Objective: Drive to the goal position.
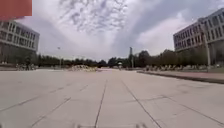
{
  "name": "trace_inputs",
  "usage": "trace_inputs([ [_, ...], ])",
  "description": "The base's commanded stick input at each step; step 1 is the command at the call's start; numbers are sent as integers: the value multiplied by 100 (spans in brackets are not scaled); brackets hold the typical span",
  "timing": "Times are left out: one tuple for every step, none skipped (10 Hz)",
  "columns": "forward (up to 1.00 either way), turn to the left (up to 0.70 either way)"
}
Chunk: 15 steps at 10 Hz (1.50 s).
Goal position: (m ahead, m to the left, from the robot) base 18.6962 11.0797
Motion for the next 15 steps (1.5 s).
trace_inputs([
  [70,0],
  [70,0],
  [70,0],
  [70,0],
  [70,0],
  [70,0],
  [70,0],
  [70,0],
  [70,0],
  [70,0],
  [70,0],
  [70,0],
  [70,0],
  [70,0],
  [70,0],
])
